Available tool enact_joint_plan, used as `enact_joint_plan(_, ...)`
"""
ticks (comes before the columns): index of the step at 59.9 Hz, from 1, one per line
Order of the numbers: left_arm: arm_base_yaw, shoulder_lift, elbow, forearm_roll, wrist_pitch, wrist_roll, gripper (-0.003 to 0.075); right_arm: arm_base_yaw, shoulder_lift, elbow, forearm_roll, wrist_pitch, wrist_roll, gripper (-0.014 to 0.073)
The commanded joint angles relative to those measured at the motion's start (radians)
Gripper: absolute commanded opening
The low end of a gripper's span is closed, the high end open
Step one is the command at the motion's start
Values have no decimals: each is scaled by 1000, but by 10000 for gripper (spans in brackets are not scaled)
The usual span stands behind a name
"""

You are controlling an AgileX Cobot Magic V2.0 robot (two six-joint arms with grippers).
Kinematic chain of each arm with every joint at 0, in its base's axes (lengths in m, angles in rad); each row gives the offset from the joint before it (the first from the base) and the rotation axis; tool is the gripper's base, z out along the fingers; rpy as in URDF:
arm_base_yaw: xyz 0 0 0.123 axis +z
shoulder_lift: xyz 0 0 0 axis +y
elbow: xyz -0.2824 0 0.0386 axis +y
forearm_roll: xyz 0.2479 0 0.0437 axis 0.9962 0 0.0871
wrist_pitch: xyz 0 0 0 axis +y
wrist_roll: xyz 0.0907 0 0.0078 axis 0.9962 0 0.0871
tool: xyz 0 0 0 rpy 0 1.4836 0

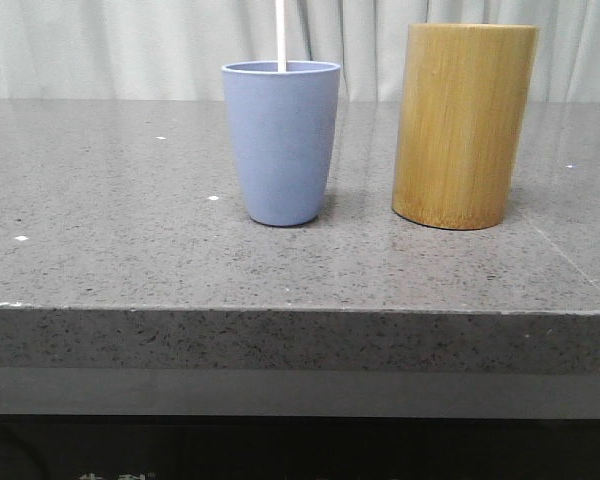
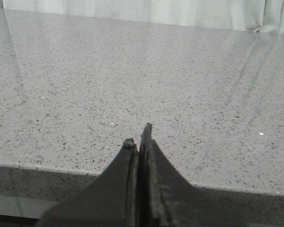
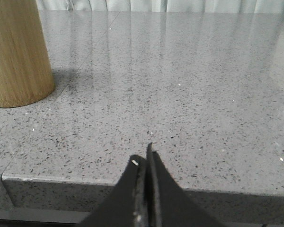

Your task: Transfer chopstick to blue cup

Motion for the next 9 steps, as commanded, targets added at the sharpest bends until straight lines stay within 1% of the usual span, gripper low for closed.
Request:
enact_joint_plan(1, 0, -23, 8, 0, -82, -9, -19, -4, -21, -5, 0, -76, -6, -88)
enact_joint_plan(9, 0, -23, 8, 0, -82, -9, -19, -4, -21, -5, 0, -76, -6, -88)
